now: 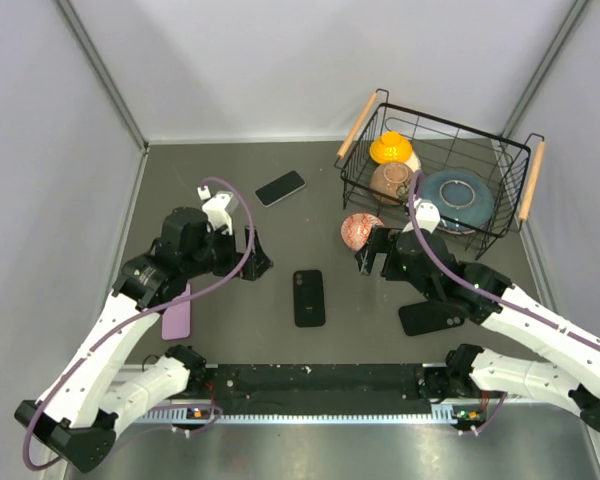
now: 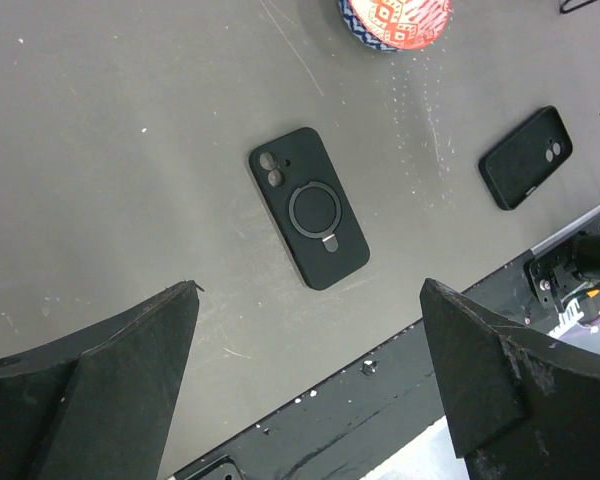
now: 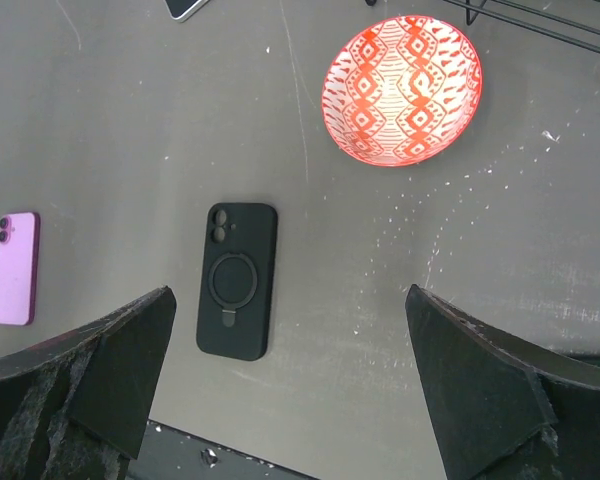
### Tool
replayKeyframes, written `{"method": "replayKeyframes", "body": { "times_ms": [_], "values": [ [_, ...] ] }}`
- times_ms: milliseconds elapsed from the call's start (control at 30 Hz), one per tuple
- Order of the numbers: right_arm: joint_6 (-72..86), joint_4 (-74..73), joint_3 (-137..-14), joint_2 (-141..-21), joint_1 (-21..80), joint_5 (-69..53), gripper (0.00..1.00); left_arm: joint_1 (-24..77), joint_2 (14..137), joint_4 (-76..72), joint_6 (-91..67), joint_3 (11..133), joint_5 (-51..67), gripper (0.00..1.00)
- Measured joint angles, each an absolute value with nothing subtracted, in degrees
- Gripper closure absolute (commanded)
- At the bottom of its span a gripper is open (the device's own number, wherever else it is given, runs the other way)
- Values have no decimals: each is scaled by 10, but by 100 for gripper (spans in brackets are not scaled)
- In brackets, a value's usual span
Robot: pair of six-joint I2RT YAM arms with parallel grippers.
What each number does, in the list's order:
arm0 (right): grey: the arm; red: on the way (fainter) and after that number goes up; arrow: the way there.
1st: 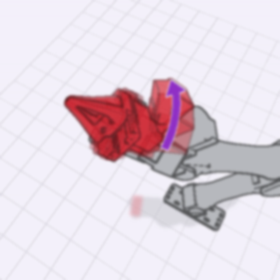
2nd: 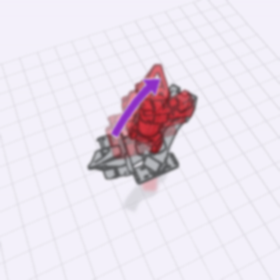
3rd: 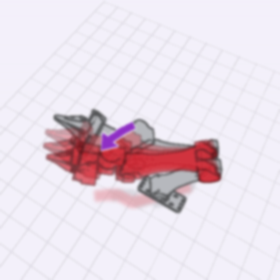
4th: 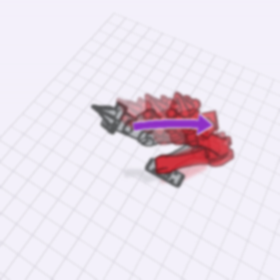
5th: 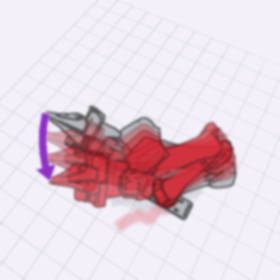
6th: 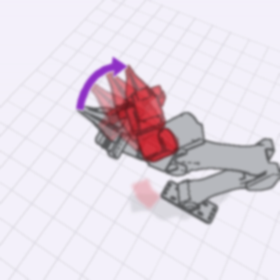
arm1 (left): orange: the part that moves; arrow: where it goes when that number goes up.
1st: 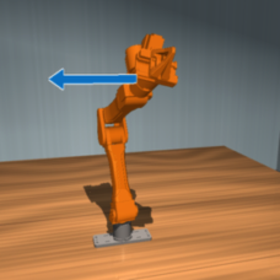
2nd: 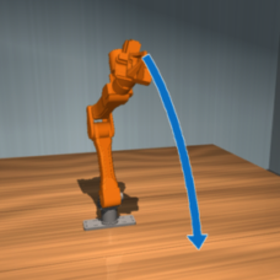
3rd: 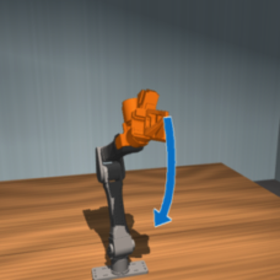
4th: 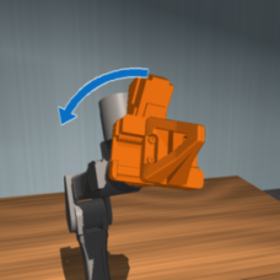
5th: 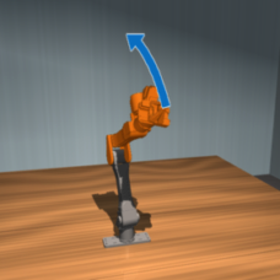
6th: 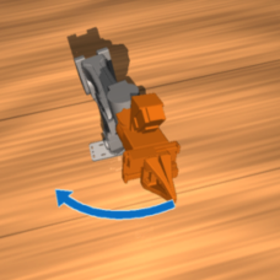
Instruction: Put the phone into the phone case
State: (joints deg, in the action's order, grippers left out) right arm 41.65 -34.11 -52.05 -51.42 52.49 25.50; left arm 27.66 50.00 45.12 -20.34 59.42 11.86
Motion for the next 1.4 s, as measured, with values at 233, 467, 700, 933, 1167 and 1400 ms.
{"method": "replayKeyframes", "body": {
  "times_ms": [233,467,700,933,1167,1400],
  "values": [
    [422,-339,-510,-510,525,253,1,277,525,507,-218,604,16,2],
    [409,-332,-505,-482,525,235,1,200,595,562,-231,601,-72,3],
    [402,-318,-452,-431,525,224,1,95,620,559,-238,545,-68,2],
    [375,-288,-400,-355,525,204,1,-33,662,555,-316,523,-81,16],
    [345,-261,-382,-281,525,199,2,-155,697,553,-450,515,-128,100],
    [332,-235,-382,-274,525,209,2,-185,733,555,-537,513,-216,100]
  ]
}}
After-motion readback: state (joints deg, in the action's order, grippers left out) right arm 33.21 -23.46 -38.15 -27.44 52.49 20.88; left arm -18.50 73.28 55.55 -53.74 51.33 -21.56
